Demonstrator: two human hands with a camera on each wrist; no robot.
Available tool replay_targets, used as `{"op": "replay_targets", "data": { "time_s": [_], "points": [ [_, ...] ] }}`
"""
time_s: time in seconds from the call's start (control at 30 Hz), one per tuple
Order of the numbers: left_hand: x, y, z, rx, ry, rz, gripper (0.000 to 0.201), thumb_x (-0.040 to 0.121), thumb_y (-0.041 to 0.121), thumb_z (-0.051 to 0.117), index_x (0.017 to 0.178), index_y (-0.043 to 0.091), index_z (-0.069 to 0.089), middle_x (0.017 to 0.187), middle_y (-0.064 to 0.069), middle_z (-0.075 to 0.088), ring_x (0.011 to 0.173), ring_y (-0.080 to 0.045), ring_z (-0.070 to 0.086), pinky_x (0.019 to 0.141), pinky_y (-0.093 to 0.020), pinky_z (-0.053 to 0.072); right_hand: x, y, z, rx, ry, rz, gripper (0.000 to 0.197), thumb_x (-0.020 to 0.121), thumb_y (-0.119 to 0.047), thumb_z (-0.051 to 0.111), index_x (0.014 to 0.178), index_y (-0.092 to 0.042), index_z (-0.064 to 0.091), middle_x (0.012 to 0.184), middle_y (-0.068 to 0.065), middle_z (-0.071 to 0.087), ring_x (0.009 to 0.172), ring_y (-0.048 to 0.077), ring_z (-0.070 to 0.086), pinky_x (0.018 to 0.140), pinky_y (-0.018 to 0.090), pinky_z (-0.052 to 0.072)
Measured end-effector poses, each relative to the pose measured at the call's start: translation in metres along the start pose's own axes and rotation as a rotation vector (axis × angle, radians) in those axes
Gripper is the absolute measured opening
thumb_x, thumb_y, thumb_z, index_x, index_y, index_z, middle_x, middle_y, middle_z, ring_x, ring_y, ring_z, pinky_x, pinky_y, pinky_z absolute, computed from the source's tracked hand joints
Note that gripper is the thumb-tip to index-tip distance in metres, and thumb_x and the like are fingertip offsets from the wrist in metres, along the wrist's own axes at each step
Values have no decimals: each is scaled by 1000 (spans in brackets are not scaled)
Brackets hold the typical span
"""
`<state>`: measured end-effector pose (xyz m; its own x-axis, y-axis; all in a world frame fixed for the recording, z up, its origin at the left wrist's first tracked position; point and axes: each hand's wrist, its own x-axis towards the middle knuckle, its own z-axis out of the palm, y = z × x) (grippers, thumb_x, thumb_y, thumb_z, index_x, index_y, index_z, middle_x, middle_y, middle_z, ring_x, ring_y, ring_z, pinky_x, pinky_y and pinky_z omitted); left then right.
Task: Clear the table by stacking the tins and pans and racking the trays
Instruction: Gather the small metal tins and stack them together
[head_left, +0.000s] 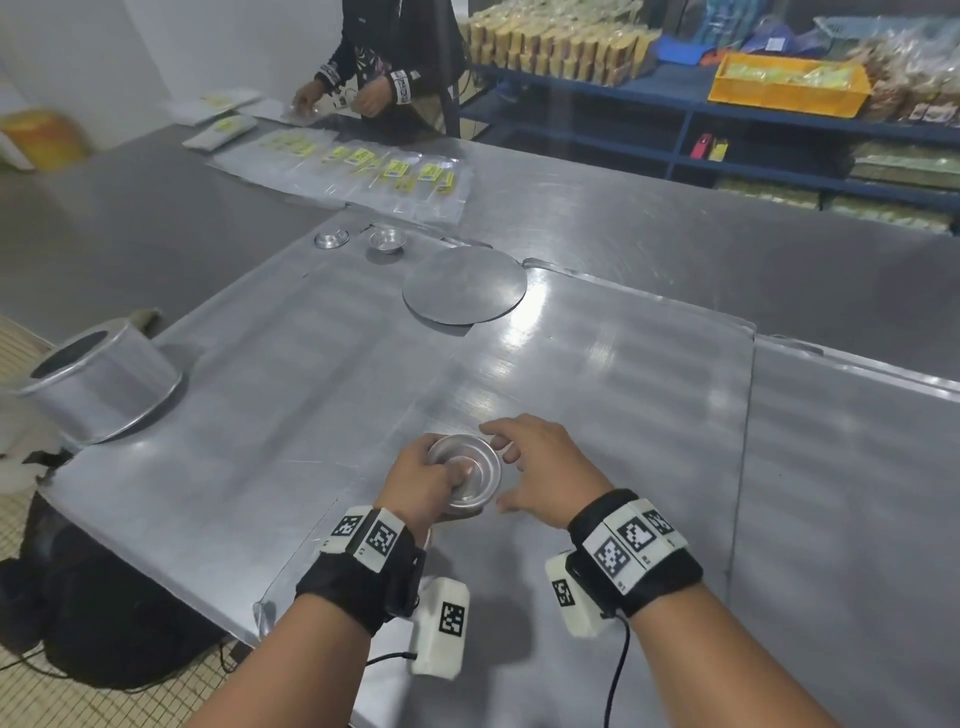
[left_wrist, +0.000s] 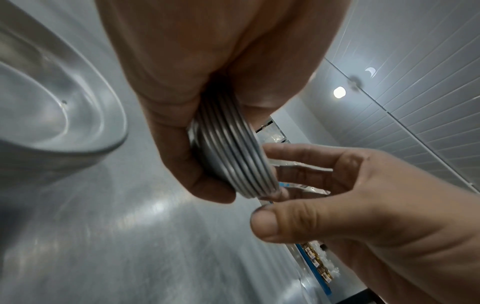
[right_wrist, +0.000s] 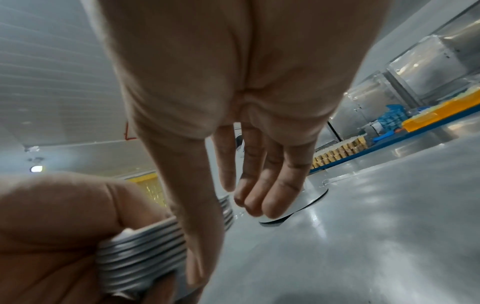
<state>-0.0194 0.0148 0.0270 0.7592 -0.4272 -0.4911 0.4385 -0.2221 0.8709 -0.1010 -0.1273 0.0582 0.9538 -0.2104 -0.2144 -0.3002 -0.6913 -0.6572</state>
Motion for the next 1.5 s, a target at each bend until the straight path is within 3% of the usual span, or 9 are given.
{"op": "replay_targets", "data": {
  "time_s": [0.1,0.33,0.73,0.93,1.03,1.13,1.3,1.4,1.5],
  "points": [
    [8,7,-17,-22,42,-5,22,90,-8,59,109,3,61,102,-21,61,85,-34,63,56,-39,59,28,-7,-3,-103,-30,-41,72,73,-9,82,138,-20,52,119,0,58,92,7,51,82,19,43],
    [42,31,-62,-46,91,-19,26,90,-9,58,114,2,60,110,-25,62,84,-34,63,60,-42,60,112,-46,-5,-227,-70,-76,51,85,-17,72,133,-15,56,116,3,64,102,17,56,91,24,46],
    [144,79,-168,-135,112,-56,31,86,-12,49,108,6,63,103,-19,60,84,-32,60,61,-42,60,321,-103,-5,-359,20,93,51,85,-32,71,130,-11,60,124,10,63,108,27,63,89,30,53],
    [200,96,-211,-98,121,-71,38,73,0,53,108,13,65,109,-20,65,97,-40,65,70,-55,61,424,-99,6,-372,58,236,58,84,-40,71,131,-10,57,127,9,63,116,26,60,95,31,48],
    [225,98,-229,-44,115,-61,42,65,7,56,106,14,67,103,-17,68,90,-34,67,64,-44,61,467,-96,8,-431,92,281,57,88,-41,68,131,-5,56,129,12,60,119,28,57,97,35,47],
    [246,97,-242,-3,129,-63,43,63,11,57,104,16,68,97,-12,70,89,-32,68,73,-48,61,505,-91,8,-440,153,316,56,85,-45,67,126,-7,56,124,13,60,112,30,59,85,33,47],
    [269,90,-258,54,112,-27,32,81,-1,57,102,20,67,96,-6,72,85,-20,65,72,-30,49,559,-76,12,-350,244,374,95,66,-85,50,115,-5,58,110,13,62,102,33,61,88,45,53],
    [272,90,-261,51,89,-8,31,77,5,57,101,20,68,91,-2,72,81,-16,64,75,-29,47,572,-78,10,-376,236,405,93,72,-78,56,123,-1,52,117,14,59,109,33,58,93,42,50],
    [272,89,-264,52,78,9,33,75,6,55,101,20,67,90,-2,72,81,-15,64,77,-31,49,583,-79,6,-406,218,366,70,79,-60,65,112,1,59,106,13,65,102,31,63,84,36,51]
  ]
}}
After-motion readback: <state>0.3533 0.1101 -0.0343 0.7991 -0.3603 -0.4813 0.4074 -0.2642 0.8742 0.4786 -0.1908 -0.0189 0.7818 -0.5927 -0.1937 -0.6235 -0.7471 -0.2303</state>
